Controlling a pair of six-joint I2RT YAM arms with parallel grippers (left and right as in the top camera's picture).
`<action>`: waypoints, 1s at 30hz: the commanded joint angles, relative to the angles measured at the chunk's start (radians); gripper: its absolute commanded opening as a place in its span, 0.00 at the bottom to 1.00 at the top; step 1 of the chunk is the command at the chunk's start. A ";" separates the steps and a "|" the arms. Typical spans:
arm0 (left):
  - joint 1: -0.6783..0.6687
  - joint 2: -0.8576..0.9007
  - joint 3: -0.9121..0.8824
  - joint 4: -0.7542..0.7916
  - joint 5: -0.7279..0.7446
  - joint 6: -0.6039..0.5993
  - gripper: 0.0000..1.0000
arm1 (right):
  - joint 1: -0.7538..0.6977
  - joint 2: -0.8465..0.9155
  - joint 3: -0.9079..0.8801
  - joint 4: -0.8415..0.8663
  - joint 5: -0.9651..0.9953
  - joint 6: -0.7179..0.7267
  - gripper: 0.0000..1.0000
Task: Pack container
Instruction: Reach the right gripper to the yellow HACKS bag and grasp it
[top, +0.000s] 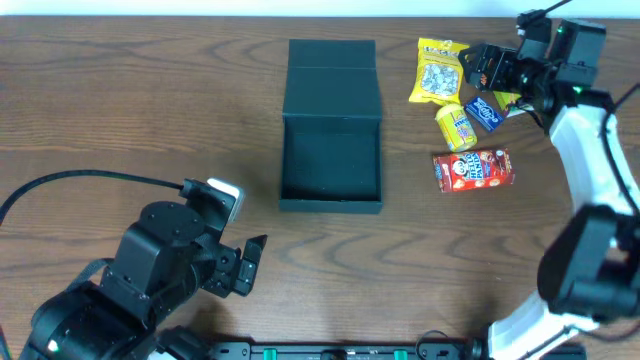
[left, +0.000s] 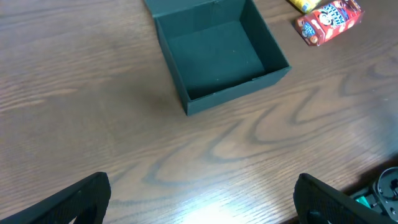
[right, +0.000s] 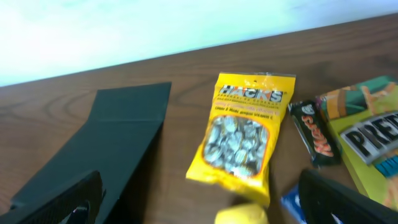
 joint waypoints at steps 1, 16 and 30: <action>-0.002 -0.003 0.012 -0.002 -0.007 -0.007 0.95 | -0.023 0.084 0.024 0.043 -0.088 -0.003 0.99; -0.002 -0.003 0.012 -0.002 -0.007 -0.007 0.95 | -0.006 0.328 0.177 0.076 -0.005 0.116 0.96; -0.002 -0.003 0.012 -0.002 -0.007 -0.007 0.95 | 0.095 0.544 0.573 -0.311 0.162 0.169 0.95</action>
